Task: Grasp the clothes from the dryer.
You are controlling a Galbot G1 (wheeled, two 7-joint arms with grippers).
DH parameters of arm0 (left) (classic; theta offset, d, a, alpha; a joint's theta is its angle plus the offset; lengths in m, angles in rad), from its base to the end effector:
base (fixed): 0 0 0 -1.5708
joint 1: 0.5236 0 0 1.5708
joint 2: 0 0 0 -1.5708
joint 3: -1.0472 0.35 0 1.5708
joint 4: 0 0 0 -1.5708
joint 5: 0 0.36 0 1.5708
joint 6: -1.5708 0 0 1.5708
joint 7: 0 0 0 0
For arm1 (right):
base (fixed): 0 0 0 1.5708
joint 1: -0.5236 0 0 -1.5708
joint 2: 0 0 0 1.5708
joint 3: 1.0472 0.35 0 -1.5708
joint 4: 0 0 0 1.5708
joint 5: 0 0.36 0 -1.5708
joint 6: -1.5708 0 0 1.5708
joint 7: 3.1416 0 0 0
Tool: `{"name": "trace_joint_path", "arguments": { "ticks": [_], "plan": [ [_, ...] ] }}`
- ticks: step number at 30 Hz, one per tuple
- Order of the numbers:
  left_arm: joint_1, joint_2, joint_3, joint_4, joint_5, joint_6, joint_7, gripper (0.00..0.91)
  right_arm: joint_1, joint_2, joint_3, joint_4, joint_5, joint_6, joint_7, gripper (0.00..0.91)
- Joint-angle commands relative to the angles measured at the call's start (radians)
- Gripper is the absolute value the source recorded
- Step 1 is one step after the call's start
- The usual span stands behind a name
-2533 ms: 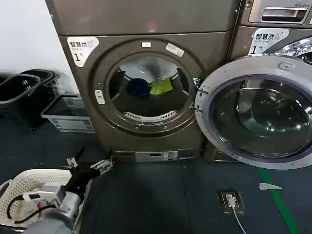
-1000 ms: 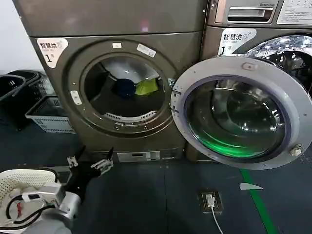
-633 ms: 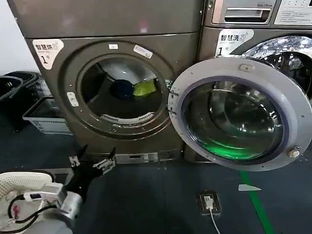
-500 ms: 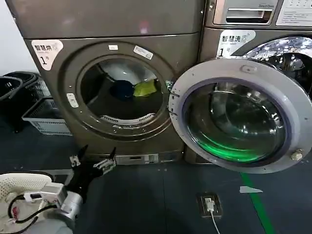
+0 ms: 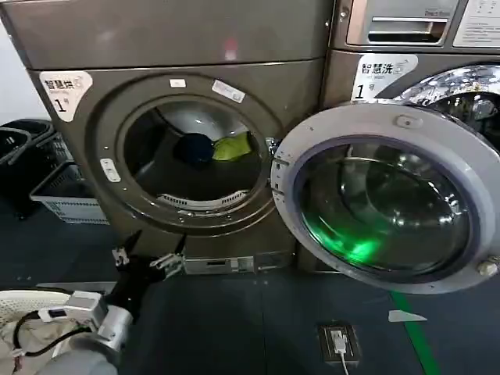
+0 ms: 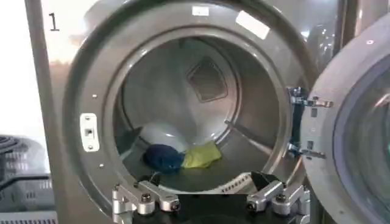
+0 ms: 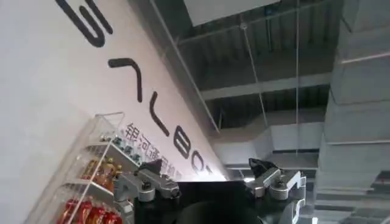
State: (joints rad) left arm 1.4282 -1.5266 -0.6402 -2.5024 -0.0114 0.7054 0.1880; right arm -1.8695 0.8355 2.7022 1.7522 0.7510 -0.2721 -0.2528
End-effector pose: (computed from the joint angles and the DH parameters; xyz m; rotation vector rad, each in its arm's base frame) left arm 0.1757 0.0277 -0.1349 -0.1437 -2.9796 -0.0796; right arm -0.1496 -0.4068 0.1370 1.3031 2.1316 -0.7518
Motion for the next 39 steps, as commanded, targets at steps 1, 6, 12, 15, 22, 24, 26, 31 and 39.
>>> {"name": "trace_joint_path", "arguments": {
  "ticks": [1, 6, 12, 15, 22, 24, 26, 31, 39],
  "plan": [
    [0.001, 0.000, 0.000, 0.000, 0.000, -0.001, 0.000, 0.907, -0.006, 0.003, 0.008, -0.005, 0.000, 0.001, -0.001, 0.907],
    [-0.002, -0.002, 0.003, 0.004, 0.002, 0.000, 0.000, 0.907, -0.006, 0.004, 0.008, -0.004, 0.000, 0.002, -0.003, 0.907],
    [-0.002, 0.003, 0.000, 0.001, 0.001, 0.000, -0.001, 0.907, -0.005, 0.004, 0.004, 0.001, 0.001, 0.002, -0.003, 0.907],
    [-0.002, 0.003, -0.001, 0.002, 0.001, 0.000, -0.001, 0.907, -0.005, 0.002, 0.002, 0.003, 0.002, 0.002, -0.005, 0.907],
    [-0.002, 0.004, 0.000, 0.000, 0.002, -0.003, -0.003, 0.907, -0.010, -0.004, 0.003, 0.004, 0.002, 0.004, -0.007, 0.907],
    [0.000, 0.006, -0.001, 0.000, 0.002, -0.002, -0.003, 0.907, -0.009, -0.005, 0.002, 0.004, 0.002, 0.004, -0.007, 0.907],
    [0.001, 0.005, -0.002, -0.001, 0.002, -0.002, -0.004, 0.907, -0.007, -0.006, -0.001, 0.005, 0.002, 0.003, -0.007, 0.907],
    [0.002, 0.002, -0.004, -0.002, 0.002, -0.003, -0.004, 0.907, -0.001, -0.008, -0.010, 0.010, 0.002, 0.011, -0.009, 0.907],
    [-0.004, -0.002, -0.004, 0.003, 0.002, -0.004, -0.004, 0.907, 0.001, -0.005, -0.009, 0.010, 0.001, 0.011, -0.011, 0.907]
  ]
}}
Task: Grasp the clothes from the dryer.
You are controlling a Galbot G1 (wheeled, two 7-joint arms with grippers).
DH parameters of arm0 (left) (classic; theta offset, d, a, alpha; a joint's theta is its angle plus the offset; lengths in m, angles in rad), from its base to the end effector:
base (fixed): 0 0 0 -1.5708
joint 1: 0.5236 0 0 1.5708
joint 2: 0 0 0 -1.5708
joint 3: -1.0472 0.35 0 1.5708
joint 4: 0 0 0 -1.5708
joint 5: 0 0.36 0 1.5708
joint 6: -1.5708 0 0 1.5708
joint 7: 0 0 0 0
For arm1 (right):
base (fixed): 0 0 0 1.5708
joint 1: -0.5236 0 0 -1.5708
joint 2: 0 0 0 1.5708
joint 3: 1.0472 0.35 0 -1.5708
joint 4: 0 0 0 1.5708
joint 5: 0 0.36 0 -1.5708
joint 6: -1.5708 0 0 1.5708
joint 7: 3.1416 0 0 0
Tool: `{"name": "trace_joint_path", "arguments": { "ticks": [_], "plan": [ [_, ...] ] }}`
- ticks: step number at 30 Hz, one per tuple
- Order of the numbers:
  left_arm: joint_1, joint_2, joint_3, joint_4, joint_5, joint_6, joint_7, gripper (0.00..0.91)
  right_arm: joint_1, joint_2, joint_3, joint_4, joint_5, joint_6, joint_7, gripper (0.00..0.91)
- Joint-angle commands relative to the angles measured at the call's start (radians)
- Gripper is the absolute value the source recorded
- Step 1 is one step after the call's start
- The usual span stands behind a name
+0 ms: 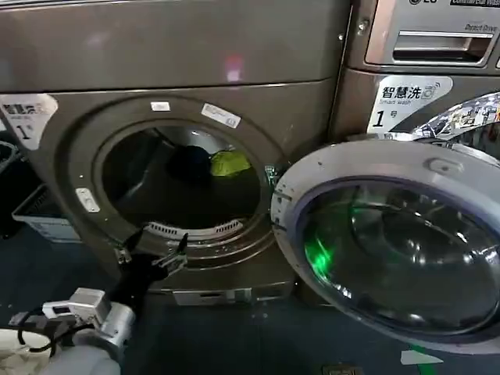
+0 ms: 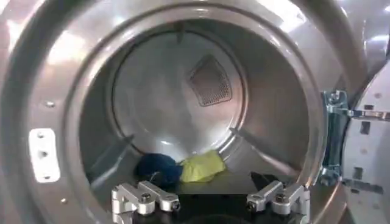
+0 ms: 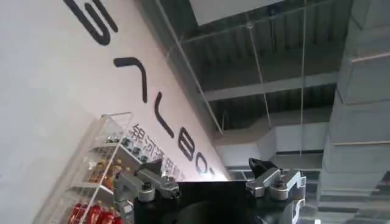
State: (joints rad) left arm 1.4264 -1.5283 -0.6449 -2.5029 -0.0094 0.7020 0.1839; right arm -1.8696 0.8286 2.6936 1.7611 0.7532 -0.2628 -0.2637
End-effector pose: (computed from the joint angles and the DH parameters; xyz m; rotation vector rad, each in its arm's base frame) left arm 0.1758 0.0285 -0.1344 -0.1287 -2.9858 -0.0833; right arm -0.1433 -0.4057 0.1390 1.2665 2.1420 -0.7715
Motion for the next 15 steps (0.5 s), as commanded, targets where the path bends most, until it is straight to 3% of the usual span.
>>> {"name": "trace_joint_path", "arguments": {
  "ticks": [1, 15],
  "plan": [
    [-0.002, -0.001, 0.001, 0.005, -0.001, 0.000, 0.000, 0.907, 0.002, 0.002, -0.001, 0.001, -0.002, 0.002, 0.000, 0.907],
    [-0.006, -0.001, 0.000, 0.009, -0.001, -0.002, 0.001, 0.907, 0.001, 0.003, 0.000, 0.005, -0.003, 0.003, -0.004, 0.907]
  ]
}}
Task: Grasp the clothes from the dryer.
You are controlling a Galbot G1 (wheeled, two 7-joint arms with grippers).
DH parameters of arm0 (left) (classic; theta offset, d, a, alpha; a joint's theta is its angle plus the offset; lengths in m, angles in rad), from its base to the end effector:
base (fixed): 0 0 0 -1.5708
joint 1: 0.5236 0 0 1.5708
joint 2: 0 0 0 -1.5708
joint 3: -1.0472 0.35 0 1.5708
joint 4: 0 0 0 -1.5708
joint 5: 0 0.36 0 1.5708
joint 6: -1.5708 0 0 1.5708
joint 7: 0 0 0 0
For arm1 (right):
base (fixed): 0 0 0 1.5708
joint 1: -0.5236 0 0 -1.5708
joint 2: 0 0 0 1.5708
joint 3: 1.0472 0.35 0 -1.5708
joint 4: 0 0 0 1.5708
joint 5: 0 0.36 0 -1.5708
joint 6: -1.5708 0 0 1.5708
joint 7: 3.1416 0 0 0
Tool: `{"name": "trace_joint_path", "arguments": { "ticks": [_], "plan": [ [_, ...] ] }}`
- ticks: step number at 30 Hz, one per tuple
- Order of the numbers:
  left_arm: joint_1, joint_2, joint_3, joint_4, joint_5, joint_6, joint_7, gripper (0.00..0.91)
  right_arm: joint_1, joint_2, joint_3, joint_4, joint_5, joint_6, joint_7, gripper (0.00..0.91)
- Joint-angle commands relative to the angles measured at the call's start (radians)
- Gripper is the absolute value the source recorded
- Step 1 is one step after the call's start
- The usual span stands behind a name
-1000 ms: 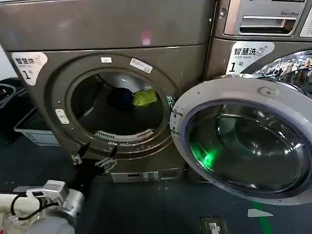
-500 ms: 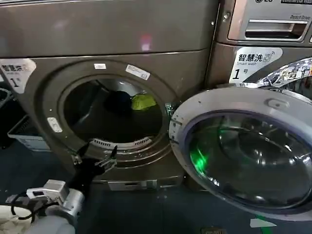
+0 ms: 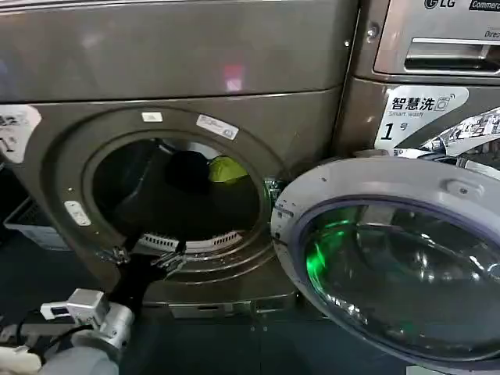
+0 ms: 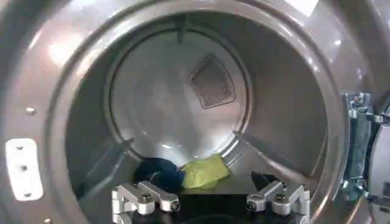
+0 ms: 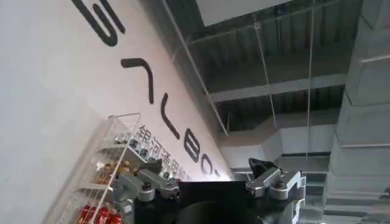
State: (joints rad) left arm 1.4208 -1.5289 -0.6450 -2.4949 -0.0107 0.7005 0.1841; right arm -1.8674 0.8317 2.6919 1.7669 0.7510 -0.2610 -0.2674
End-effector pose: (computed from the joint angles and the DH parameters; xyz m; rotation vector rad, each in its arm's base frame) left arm 0.1780 0.0289 -0.1359 -0.1290 -2.9852 -0.0798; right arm -0.1429 -0.4043 0.1383 1.2621 2.1434 -0.7789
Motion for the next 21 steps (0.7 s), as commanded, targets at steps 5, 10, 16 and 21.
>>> {"name": "trace_joint_path", "arguments": {
  "ticks": [5, 10, 16, 21],
  "plan": [
    [-0.002, -0.001, 0.001, 0.002, 0.000, 0.000, 0.001, 0.907, -0.001, 0.000, 0.001, -0.001, -0.001, 0.002, -0.002, 0.907],
    [-0.001, -0.002, 0.001, 0.000, 0.000, 0.000, 0.001, 0.907, 0.001, 0.000, 0.001, -0.001, 0.000, 0.003, -0.002, 0.907],
    [-0.001, 0.000, 0.000, -0.002, 0.000, 0.000, 0.001, 0.907, 0.002, 0.000, 0.001, -0.003, 0.000, 0.004, -0.004, 0.907],
    [0.000, 0.001, 0.000, -0.006, 0.001, 0.000, 0.000, 0.907, 0.002, 0.000, 0.000, -0.003, 0.000, 0.005, -0.004, 0.907]
  ]
}}
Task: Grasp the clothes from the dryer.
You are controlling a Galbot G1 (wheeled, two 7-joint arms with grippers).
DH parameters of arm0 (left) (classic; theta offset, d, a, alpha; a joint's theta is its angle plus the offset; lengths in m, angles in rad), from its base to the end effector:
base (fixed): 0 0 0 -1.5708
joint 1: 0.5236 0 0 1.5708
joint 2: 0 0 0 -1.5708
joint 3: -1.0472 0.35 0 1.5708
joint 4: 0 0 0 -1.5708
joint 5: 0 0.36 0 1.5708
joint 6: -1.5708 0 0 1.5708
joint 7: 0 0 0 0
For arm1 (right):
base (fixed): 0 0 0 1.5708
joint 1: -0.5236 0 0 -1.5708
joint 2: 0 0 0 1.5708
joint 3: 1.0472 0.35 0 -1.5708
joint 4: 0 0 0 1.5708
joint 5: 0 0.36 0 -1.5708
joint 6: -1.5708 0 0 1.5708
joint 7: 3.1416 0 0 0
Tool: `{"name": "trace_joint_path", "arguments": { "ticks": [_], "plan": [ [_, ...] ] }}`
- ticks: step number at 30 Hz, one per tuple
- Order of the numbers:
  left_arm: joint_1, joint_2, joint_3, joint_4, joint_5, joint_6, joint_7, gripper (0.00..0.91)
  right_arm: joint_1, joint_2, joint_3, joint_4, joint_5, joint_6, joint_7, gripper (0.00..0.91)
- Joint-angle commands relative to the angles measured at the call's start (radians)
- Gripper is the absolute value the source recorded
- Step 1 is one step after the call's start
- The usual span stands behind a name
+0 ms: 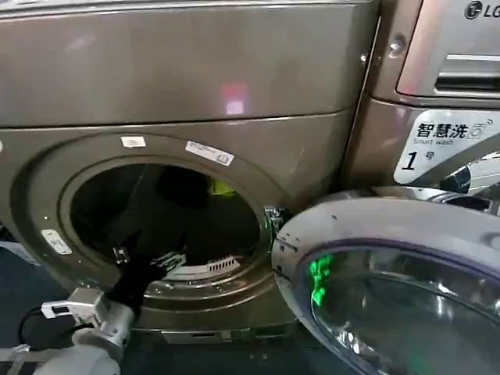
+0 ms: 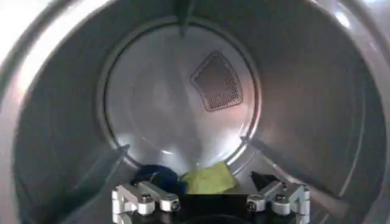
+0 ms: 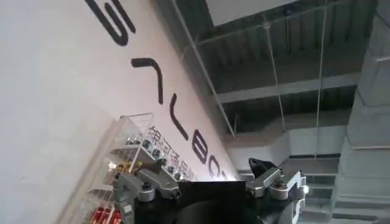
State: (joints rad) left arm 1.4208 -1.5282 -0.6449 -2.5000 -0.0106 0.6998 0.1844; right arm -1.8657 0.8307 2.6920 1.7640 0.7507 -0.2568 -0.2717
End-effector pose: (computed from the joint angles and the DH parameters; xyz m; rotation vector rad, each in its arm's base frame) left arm 0.1771 0.0287 -0.1343 -0.1305 -2.9908 -0.0822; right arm -0.1435 -0.4051 0.1380 1.2578 2.1420 -0.7803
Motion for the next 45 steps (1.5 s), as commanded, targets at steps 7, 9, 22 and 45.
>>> {"name": "trace_joint_path", "arguments": {
  "ticks": [7, 9, 22, 45],
  "plan": [
    [0.005, 0.003, 0.000, -0.007, 0.001, 0.001, 0.000, 0.907, 0.001, 0.001, -0.001, 0.000, 0.002, 0.001, -0.001, 0.907],
    [0.006, 0.004, 0.000, -0.008, 0.001, 0.001, 0.000, 0.907, 0.003, 0.001, -0.004, 0.001, 0.003, 0.002, 0.000, 0.907],
    [0.000, 0.002, 0.001, 0.007, 0.001, -0.014, 0.001, 0.907, 0.003, 0.006, -0.005, 0.005, 0.003, 0.019, 0.007, 0.907],
    [-0.522, 0.026, 0.078, 0.664, 0.005, -0.195, -0.030, 0.907, -0.035, -0.011, 0.042, 0.009, -0.095, -0.080, 0.033, 0.907]
  ]
}}
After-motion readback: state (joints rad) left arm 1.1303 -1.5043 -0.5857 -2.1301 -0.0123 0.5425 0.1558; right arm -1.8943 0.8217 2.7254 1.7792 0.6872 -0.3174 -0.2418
